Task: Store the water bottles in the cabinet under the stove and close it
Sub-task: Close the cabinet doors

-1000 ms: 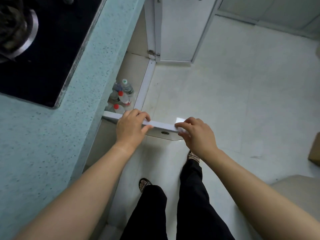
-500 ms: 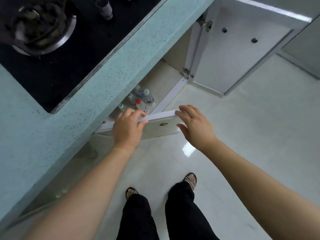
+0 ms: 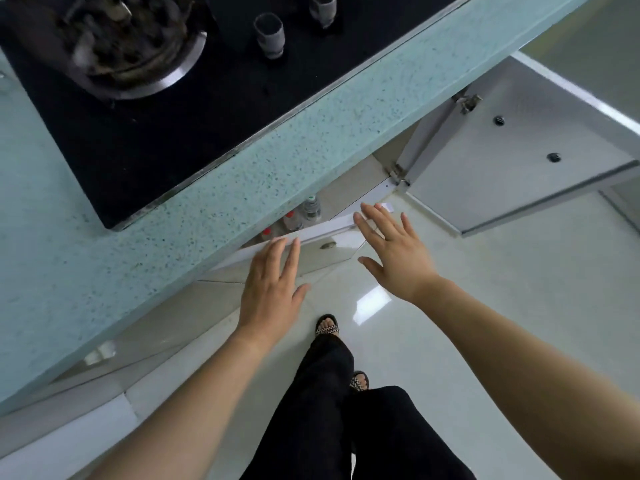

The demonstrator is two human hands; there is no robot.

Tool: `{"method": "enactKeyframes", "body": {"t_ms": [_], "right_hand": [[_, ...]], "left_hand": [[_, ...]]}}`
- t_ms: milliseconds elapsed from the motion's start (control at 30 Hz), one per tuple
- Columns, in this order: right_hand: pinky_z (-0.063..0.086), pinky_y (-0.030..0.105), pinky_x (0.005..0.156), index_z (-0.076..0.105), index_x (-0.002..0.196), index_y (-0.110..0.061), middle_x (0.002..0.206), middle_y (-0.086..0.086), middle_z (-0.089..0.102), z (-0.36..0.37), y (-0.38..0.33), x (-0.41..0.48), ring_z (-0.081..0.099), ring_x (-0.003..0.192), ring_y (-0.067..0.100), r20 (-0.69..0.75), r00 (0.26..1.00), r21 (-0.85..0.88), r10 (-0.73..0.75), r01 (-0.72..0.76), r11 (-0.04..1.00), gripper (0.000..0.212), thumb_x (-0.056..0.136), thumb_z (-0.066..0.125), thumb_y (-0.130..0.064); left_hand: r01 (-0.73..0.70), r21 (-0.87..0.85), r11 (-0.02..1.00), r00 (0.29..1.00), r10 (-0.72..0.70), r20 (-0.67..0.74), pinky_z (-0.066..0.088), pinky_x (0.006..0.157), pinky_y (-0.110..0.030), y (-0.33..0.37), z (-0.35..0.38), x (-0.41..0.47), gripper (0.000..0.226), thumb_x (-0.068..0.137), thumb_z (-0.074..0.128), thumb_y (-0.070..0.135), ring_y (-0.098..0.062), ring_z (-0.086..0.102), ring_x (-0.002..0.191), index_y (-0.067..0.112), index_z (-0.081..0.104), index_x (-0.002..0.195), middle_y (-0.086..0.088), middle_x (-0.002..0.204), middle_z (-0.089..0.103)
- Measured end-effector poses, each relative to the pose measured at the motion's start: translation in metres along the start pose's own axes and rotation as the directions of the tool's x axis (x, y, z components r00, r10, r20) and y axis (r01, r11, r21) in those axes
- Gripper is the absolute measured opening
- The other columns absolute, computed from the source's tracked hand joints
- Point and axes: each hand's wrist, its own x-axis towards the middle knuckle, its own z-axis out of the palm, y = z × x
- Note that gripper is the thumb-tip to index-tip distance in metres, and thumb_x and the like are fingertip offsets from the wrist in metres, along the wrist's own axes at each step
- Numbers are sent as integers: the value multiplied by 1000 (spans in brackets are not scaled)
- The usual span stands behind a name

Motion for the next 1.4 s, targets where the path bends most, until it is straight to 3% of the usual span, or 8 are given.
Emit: {"method": "enactKeyframes", "body": {"t_ms": [267,400,567,700,867,1100,1233,1400], "right_hand": [[-5,38,113,11,148,-21,158,0,7,-16,7,36,2,146,21,67,997,53,-33,29,998,68,93,47,-38],[21,39,116,24,146,-14,155,6,23,-37,7,26,21,143,25,70,997,164,-24,12,986,62,93,49,-35],[34,40,109,31,142,-11,148,9,35,-75,32,-19,33,135,28,38,997,215,69,-75,974,57,93,49,-35],[41,43,102,35,140,-14,146,6,38,-113,88,-71,36,133,27,-16,987,207,159,-152,966,55,93,48,-39],[45,44,97,37,137,-15,146,8,35,-168,183,-148,34,133,28,-69,966,169,248,-234,957,55,92,48,-43],[39,40,100,36,138,-15,146,9,35,-224,301,-250,34,133,28,-110,927,137,357,-342,930,58,91,45,-47],[37,39,101,37,138,-16,146,7,36,-250,349,-276,33,134,26,-146,915,144,376,-356,923,59,91,43,-51],[37,40,103,38,138,-15,145,8,37,-274,406,-262,34,134,26,-156,926,129,344,-327,936,61,90,44,-52]], "left_hand": [[136,57,989,984,-142,106,28,111,-51,13,-11,19,78,85,46,48,-36,29,136,1,26,143,-20,144,37],[197,62,978,946,-206,252,21,113,-49,25,-27,22,81,88,37,54,-34,16,141,3,14,147,-18,151,23],[322,89,943,894,-334,298,29,106,-54,59,-59,44,76,89,35,58,-34,30,132,9,21,145,-16,145,30],[243,56,969,939,-249,239,33,104,-53,123,-80,69,70,89,33,58,-35,34,131,12,31,141,-15,145,36],[111,-63,992,981,-100,164,39,96,-44,258,-95,102,65,90,36,53,-37,44,121,10,38,138,-18,136,45],[-77,-148,986,997,78,2,42,91,-41,443,-110,135,68,82,28,58,-33,51,113,14,48,130,-11,128,53],[-169,-110,979,985,166,-40,42,92,-43,491,-117,161,70,81,26,60,-30,52,114,13,49,128,-10,125,55],[-155,-46,987,988,155,-12,42,92,-46,518,-115,210,72,81,25,62,-30,52,115,14,49,128,-10,126,56]]}}
